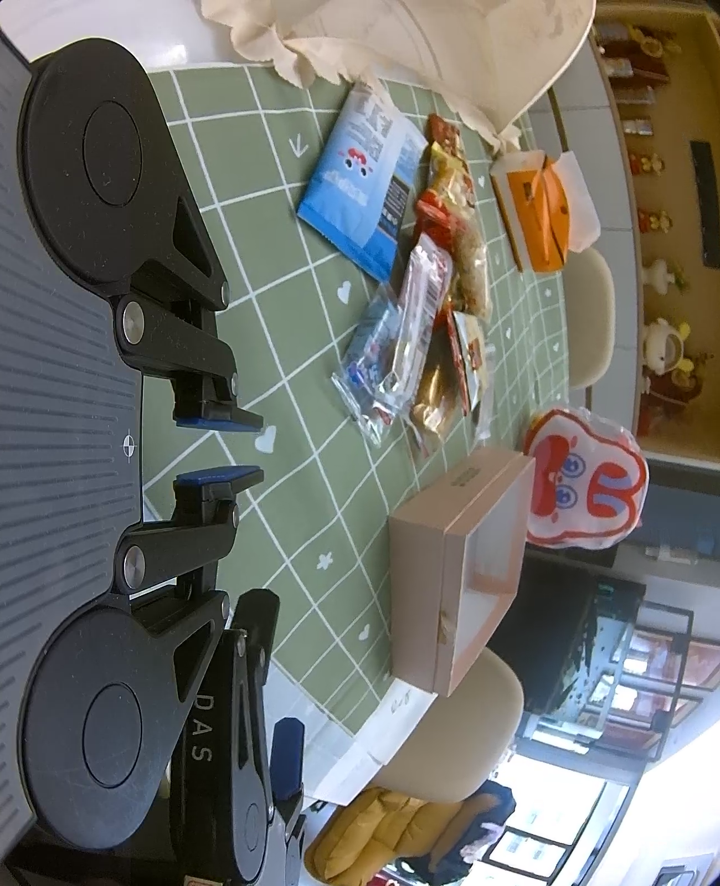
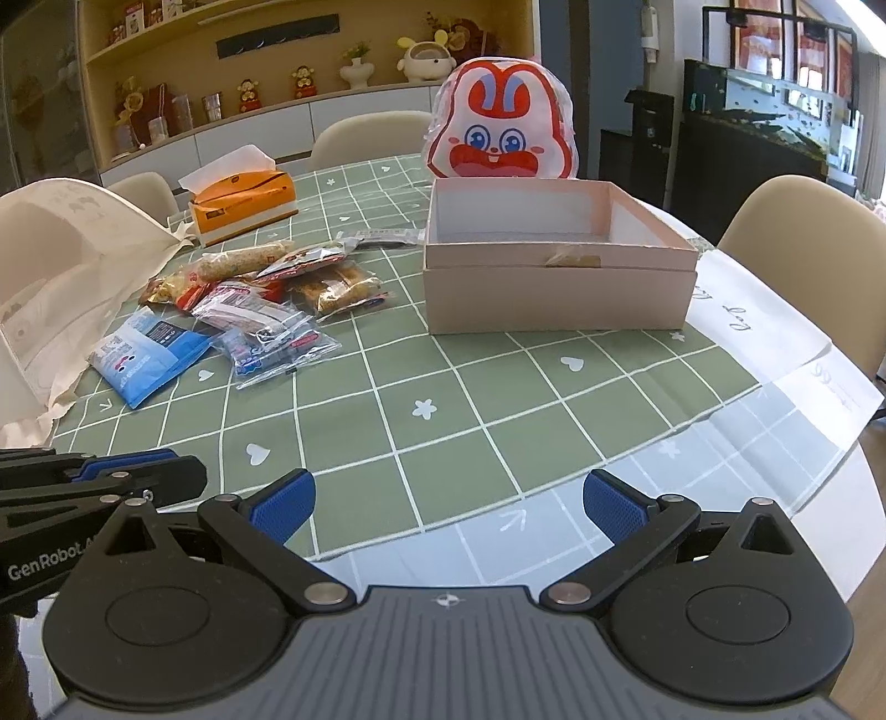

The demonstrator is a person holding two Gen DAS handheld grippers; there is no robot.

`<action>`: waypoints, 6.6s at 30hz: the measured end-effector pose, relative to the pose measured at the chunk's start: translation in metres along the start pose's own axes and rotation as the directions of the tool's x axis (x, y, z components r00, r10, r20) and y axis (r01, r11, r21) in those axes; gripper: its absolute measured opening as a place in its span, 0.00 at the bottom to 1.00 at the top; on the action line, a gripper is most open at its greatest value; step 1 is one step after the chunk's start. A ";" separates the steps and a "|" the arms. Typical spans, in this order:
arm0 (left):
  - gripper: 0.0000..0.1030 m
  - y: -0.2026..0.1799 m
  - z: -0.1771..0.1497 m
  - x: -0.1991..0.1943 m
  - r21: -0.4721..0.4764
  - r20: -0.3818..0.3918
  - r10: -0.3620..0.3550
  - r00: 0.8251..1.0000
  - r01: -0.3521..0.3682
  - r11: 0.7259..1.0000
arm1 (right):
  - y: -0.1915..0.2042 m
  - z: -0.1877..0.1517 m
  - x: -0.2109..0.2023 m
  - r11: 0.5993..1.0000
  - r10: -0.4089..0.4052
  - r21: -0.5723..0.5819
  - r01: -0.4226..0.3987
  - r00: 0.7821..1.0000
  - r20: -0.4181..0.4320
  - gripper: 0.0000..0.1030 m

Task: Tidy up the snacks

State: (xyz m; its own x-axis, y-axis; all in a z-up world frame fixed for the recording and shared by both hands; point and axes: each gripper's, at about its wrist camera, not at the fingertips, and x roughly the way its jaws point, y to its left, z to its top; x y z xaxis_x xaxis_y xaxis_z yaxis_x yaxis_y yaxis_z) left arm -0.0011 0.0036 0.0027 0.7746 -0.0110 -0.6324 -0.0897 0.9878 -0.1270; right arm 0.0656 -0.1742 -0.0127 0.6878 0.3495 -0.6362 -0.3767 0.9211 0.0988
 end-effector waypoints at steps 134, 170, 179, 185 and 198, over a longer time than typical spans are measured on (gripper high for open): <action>0.72 0.056 0.051 0.064 0.096 -0.113 0.091 0.989 -0.080 0.992 | -0.069 0.023 0.068 0.956 0.225 0.166 -0.242 0.967 0.117 0.86; 0.21 0.127 0.027 0.025 -0.178 0.049 -0.016 0.999 0.025 0.984 | 0.049 0.059 0.053 0.883 0.289 -0.393 -0.257 0.957 0.023 0.98; 0.22 0.118 0.019 0.020 -0.157 0.032 -0.101 0.994 0.105 0.982 | 0.090 0.088 0.123 0.910 0.199 -0.356 -0.212 0.977 -0.071 0.69; 0.22 0.115 0.017 0.020 -0.148 0.028 -0.074 0.997 0.077 0.986 | 0.108 0.087 0.132 0.888 0.145 -0.430 -0.165 0.986 -0.078 0.57; 0.22 0.118 0.017 0.021 -0.155 0.023 -0.080 0.997 0.082 0.985 | 0.084 0.065 0.059 0.898 0.179 -0.400 -0.184 0.983 -0.050 0.38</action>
State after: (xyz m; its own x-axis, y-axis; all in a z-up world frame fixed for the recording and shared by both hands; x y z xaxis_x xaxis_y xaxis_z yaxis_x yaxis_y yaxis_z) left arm 0.0149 0.1226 -0.0125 0.7938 -0.0858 -0.6021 -0.1215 0.9476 -0.2953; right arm 0.1148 -0.0649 0.0081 0.5775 0.4998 -0.6455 -0.7128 0.6941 -0.1003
